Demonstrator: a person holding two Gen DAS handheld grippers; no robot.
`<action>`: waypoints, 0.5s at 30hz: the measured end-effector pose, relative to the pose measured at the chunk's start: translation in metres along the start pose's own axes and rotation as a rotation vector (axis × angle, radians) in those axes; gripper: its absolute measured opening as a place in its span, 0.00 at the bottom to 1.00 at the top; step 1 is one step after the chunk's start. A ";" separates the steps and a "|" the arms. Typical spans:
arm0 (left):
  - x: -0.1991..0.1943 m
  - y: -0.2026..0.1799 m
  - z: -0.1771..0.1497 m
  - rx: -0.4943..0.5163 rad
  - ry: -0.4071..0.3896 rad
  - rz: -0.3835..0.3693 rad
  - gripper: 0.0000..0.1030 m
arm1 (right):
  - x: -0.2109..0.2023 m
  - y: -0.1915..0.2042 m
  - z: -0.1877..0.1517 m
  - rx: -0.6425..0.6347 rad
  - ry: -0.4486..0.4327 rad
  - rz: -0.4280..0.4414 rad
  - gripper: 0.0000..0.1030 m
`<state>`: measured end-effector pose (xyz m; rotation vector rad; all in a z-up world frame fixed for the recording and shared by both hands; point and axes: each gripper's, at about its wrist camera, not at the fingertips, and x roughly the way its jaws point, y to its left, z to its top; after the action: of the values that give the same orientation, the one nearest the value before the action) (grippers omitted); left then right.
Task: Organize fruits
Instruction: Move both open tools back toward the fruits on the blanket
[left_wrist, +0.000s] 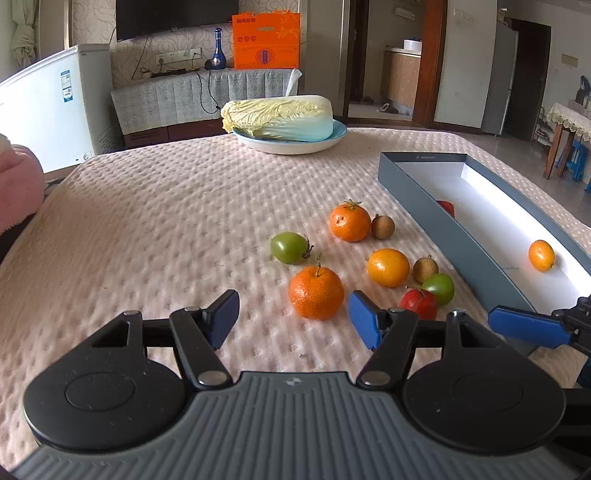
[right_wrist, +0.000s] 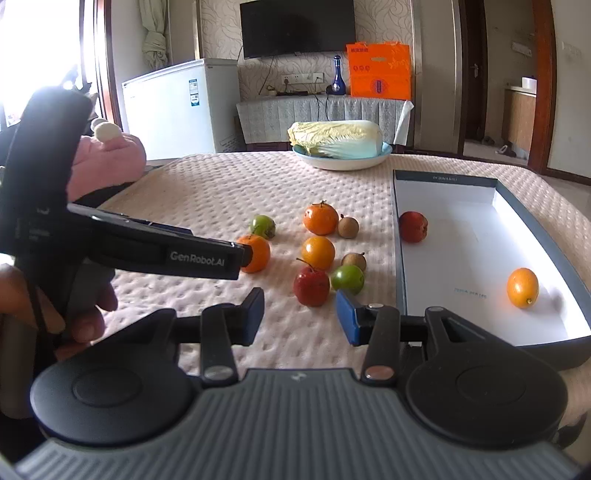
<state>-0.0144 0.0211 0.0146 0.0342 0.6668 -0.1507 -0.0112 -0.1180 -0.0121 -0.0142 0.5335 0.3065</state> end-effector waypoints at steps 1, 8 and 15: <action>0.002 0.000 0.000 0.002 0.002 -0.001 0.69 | 0.001 -0.001 0.000 0.002 0.001 0.000 0.45; 0.012 0.003 0.000 0.003 0.009 -0.011 0.69 | 0.009 -0.001 -0.001 0.005 0.008 0.000 0.43; 0.018 0.004 -0.004 0.006 0.011 -0.047 0.69 | 0.017 -0.003 -0.001 0.003 0.017 -0.011 0.41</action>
<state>-0.0021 0.0230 0.0002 0.0247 0.6790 -0.1980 0.0030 -0.1156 -0.0221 -0.0164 0.5508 0.2948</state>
